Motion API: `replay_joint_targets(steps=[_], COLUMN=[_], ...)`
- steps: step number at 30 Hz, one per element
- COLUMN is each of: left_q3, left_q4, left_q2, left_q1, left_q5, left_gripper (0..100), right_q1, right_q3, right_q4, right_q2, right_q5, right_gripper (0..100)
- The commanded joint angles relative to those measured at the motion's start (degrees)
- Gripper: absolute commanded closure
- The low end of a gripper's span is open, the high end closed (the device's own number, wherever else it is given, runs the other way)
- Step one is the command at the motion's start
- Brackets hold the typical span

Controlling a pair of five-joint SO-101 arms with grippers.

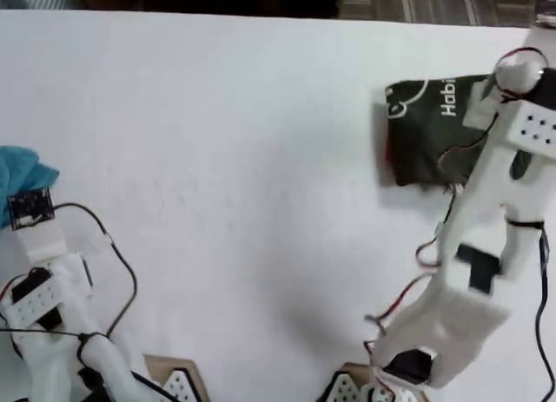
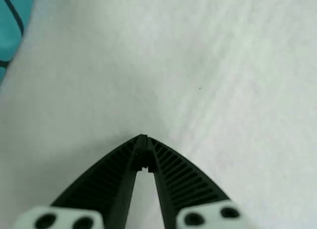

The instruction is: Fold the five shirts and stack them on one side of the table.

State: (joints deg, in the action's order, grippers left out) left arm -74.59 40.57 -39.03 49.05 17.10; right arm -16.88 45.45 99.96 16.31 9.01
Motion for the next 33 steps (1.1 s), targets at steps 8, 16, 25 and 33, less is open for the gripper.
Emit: replay_joint_targets(steps=[8,16,25,33], left_q3=[9.54,35.56,78.73,119.08], left_q4=[5.89,12.13,20.48,34.64], left_q2=[-0.88,9.76,42.37,69.19], left_q1=[4.57,14.15,22.95,28.04], left_q5=[0.7,13.01,13.36,13.8], left_gripper=[90,74,74,74], right_q1=[24.22,25.36,25.71,25.8], right_q3=[-59.52,-95.47,-114.02,-114.37], right_q4=[-15.25,-39.96,-61.67,-62.2], right_q2=[-38.64,-45.67,-46.81,-47.52], right_q5=[3.87,10.37,10.29,10.29], right_gripper=[97.7,80.8,78.6,78.6])
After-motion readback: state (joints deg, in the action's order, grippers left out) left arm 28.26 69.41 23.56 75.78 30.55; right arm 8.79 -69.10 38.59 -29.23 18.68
